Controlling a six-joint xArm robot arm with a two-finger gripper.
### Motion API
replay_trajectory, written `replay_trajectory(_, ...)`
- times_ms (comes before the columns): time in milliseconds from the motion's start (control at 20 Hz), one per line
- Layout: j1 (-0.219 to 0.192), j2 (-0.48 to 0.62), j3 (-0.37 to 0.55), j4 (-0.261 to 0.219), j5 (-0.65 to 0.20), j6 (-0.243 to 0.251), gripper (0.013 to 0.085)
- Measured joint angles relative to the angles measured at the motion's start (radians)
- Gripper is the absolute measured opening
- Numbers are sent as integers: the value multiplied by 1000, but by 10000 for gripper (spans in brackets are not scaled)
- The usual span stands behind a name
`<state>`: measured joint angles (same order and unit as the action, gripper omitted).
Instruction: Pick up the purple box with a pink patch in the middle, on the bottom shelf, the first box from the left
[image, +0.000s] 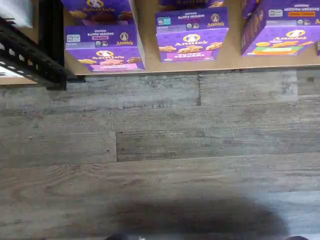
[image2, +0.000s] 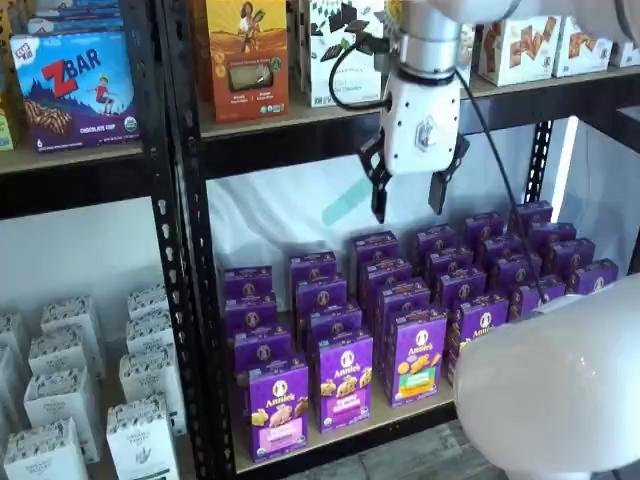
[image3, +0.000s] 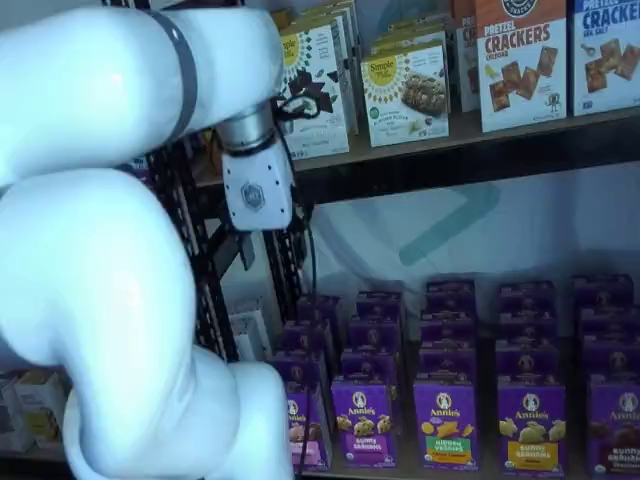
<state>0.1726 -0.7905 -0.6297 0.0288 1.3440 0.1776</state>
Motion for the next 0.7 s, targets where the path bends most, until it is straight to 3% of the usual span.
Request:
replay_trajectory(200, 28, 34, 56, -12, -89, 29, 850)
replay_trajectory(550, 52, 127, 136, 8, -256, 43, 850)
replay_trajectory(700, 64, 182, 153, -21, -321, 67, 850)
